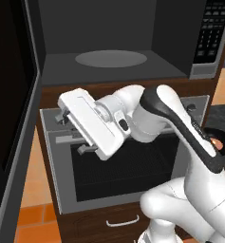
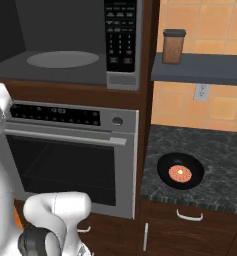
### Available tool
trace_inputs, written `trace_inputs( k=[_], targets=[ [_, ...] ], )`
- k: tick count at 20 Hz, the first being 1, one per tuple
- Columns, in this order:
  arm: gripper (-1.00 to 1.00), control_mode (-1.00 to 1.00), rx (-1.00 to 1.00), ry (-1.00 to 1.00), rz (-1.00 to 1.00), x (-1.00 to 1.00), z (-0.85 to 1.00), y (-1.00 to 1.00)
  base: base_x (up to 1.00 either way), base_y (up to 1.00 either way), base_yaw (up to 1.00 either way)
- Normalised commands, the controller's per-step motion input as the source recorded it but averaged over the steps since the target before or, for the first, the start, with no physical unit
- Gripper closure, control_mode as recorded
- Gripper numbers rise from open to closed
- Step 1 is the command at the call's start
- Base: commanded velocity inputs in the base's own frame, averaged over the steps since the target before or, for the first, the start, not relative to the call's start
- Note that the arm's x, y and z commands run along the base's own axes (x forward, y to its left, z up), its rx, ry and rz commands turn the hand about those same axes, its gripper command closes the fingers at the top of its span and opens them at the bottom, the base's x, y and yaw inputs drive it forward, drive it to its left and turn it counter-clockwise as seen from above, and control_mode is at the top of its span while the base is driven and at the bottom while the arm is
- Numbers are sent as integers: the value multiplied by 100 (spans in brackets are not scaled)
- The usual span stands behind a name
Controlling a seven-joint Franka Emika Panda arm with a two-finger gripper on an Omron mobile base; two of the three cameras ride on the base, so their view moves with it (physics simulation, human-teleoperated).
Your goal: Open the microwave, place the bowl with waffle inside the microwave, then close the microwave door and turn it on.
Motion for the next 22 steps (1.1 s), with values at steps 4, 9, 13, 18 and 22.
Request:
trace_inputs(
  k=[4, 9, 13, 18, 22],
  targets=[
    [-100, -100, -34, -7, -1, -44, -1, -100, 0, 0, 0],
    [-100, -100, -17, -5, -13, 4, -5, -100, 0, 0, 0],
    [-100, -100, -8, -7, -19, 13, -6, -100, 0, 0, 0],
    [-100, -100, -9, -16, -16, 0, -15, -100, 0, 0, 0],
    [-100, -100, -10, -14, -18, 0, -24, -100, 0, 0, 0]
  ],
)
